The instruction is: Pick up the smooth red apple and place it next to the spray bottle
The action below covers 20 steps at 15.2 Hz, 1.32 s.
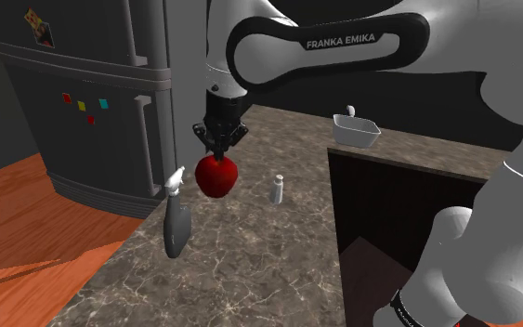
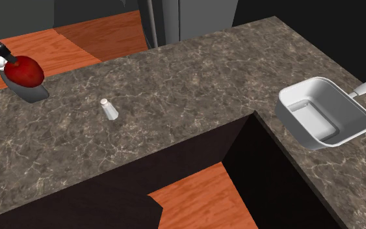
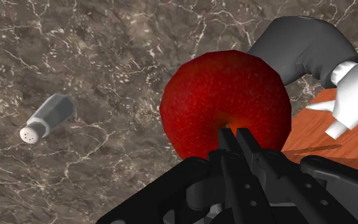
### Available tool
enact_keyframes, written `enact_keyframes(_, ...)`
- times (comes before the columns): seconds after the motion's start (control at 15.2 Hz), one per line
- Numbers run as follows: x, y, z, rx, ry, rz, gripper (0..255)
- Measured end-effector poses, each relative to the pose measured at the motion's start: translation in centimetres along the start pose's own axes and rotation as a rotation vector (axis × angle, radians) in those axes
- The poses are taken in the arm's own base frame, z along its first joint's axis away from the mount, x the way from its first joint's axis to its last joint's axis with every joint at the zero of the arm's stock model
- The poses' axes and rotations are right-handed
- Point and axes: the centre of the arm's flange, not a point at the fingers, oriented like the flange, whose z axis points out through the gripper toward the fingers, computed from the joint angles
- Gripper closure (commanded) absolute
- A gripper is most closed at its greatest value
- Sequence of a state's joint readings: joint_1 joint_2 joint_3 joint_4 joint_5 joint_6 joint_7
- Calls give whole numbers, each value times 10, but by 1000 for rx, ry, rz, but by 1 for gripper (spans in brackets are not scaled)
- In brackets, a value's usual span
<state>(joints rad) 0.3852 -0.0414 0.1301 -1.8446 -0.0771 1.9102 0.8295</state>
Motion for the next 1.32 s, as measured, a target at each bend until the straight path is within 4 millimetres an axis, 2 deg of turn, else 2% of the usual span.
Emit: enact_keyframes(1.32, -14, 3, 105, 0, 0, 0, 255)
